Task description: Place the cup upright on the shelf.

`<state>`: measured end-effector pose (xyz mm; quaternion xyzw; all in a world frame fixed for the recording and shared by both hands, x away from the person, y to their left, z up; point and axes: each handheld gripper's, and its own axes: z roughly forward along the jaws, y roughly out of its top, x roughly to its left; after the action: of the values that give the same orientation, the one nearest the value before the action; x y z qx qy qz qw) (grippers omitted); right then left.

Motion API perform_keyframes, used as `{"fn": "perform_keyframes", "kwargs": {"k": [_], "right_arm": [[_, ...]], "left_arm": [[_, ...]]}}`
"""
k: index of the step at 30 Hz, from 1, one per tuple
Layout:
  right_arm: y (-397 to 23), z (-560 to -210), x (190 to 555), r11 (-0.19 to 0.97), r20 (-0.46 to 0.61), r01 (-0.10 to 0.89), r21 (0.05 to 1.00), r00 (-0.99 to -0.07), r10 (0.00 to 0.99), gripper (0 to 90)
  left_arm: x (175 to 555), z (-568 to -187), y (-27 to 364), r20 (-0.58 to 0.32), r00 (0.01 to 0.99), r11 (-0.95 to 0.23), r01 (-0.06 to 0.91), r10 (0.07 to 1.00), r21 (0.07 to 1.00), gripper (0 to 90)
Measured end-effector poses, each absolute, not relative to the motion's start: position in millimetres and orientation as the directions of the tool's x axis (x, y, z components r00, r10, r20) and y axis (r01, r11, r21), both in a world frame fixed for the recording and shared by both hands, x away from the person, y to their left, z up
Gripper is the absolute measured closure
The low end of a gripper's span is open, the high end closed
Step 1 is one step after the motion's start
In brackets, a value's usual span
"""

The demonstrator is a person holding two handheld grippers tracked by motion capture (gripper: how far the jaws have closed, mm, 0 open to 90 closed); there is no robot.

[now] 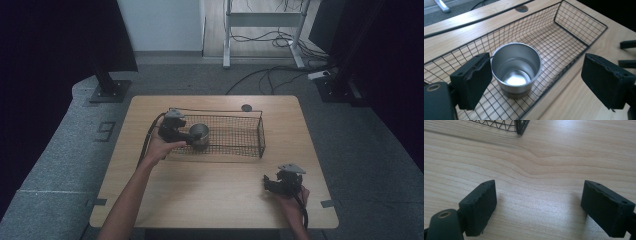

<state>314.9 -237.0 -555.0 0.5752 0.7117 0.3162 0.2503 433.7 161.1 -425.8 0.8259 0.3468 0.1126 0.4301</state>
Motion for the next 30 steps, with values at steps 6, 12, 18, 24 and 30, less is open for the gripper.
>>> {"fn": "perform_keyframes", "kwargs": {"k": [6,12,18,24,30], "right_arm": [[-237,-555,315,0.137,0.007,0.661,0.738,-0.211,0.977,12.9],[-237,-555,315,0.135,0.007,0.662,0.737,-0.207,0.978,12.9],[-237,-555,315,0.133,0.007,0.662,0.737,-0.204,0.979,13.0],[-237,-555,315,0.131,0.008,0.661,0.739,-0.203,0.979,13.0],[-237,-555,315,0.131,0.008,0.661,0.739,-0.202,0.979,13.0]], "left_arm": [[409,-427,172,-0.114,0.742,-0.373,0.456,0.661,0.808,10.0],[387,-441,182,-0.115,0.742,-0.368,0.454,0.660,0.811,10.1],[368,-458,189,-0.112,0.734,-0.372,0.463,0.670,0.804,13.8],[344,-484,196,-0.105,0.725,-0.395,0.484,0.681,0.781,13.7],[327,-504,202,-0.120,0.719,-0.402,0.509,0.684,0.761,13.8]]}}
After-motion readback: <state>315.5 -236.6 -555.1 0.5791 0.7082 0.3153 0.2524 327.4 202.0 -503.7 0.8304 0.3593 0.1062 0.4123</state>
